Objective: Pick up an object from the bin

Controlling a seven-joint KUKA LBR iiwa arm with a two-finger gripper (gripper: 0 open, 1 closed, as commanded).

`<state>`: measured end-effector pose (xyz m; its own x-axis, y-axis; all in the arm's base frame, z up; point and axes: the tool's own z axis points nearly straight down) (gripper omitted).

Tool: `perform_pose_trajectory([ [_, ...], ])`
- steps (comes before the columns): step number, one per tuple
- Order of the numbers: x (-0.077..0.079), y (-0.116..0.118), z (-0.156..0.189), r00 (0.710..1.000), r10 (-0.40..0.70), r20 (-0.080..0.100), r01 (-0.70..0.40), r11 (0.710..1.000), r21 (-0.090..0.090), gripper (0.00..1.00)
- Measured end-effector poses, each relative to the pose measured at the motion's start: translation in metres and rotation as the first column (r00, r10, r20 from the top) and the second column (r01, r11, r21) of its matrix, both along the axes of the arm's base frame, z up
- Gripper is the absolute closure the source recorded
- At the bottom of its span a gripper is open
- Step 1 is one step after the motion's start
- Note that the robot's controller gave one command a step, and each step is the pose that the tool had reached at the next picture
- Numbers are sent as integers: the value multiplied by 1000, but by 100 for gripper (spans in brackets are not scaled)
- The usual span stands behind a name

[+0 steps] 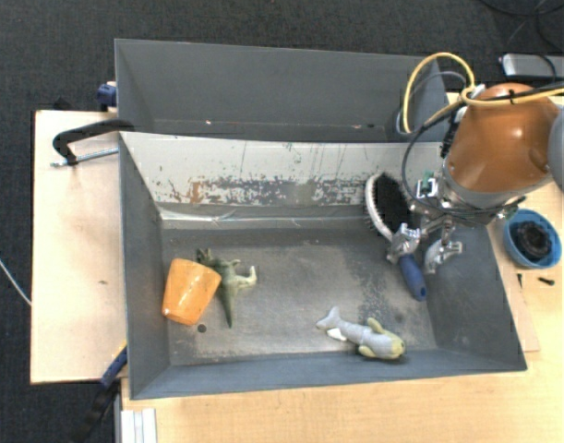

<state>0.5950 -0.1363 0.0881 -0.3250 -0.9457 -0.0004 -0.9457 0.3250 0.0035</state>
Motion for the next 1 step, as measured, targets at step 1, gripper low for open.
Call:
perform_pose_trajectory([
  [1,-7,34,183,937,349,14,-349,937,-4,100],
])
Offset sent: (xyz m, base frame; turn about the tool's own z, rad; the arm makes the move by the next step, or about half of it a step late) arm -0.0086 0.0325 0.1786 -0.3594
